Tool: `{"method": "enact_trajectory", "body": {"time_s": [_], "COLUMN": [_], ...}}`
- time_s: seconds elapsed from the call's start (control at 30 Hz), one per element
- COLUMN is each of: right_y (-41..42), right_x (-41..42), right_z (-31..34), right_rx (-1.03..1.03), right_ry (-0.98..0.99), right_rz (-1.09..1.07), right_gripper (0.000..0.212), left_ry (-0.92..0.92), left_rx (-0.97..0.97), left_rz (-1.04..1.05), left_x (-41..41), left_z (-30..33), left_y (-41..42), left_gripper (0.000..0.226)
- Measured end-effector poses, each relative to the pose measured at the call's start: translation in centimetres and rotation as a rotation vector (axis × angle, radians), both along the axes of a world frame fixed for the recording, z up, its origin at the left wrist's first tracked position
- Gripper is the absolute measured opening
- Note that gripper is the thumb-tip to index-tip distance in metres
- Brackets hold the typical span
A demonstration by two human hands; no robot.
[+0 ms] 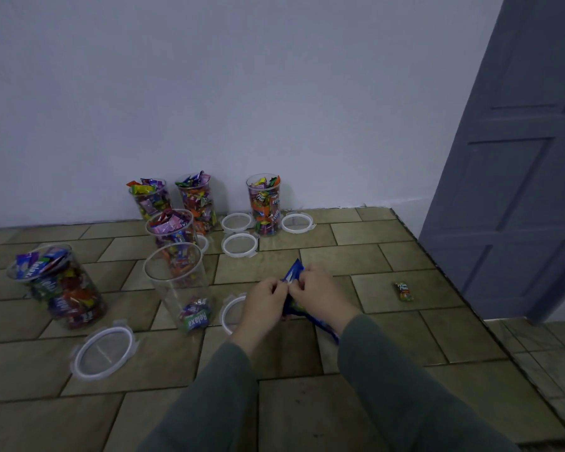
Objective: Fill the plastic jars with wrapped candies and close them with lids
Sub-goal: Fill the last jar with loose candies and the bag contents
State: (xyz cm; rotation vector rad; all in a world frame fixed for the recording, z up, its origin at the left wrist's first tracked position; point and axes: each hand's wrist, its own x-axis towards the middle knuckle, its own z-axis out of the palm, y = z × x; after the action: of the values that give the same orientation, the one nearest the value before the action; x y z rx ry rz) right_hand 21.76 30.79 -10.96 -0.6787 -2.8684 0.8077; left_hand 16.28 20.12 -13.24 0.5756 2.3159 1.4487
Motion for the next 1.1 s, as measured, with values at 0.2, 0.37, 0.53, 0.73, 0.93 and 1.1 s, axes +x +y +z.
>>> {"method": "enact_trajectory", "body": {"time_s": [0.2,0.37,0.53,0.73,0.93,1.1], "right_y": [-0.1,0.0,-0.2,0.3,0.7,0.1], "right_x": [0.1,1.0,1.1,0.8,0.9,0.3], "right_z": [0.2,1.8,2.4,2.0,2.5,2.1], "right_rx": [-0.024,-0.018,-0.013,-0.016,-0.062,-0.046], "right_ry": [0.023,0.075,0.113,0.015,0.027,0.1], "right_rz": [-0.03,-0.03,-0.106,-0.128,-0.165,-0.216], "right_gripper": [0.022,0.028,0.032,0.035,0.031,0.03], "left_ry": [0.041,0.019,-0.129,-0.092,-0.13,-0.123], "left_rx": [-0.09,-0.126,-0.032,0.028,0.082,0.083], "left_rz": [0.026,0.103,0.078,0.014,0.183,0.208], "left_x": [0.0,-1.1,-1.1,-0.6,-0.9,-1.1], "left_z": [0.5,1.6,2.5,1.7,0.4,0.1], "left_y": [0.2,0.1,0.4,0.7,0.0,0.1], "left_gripper": [0.023,0.023,0.012,0.004,0.02,0.014]}}
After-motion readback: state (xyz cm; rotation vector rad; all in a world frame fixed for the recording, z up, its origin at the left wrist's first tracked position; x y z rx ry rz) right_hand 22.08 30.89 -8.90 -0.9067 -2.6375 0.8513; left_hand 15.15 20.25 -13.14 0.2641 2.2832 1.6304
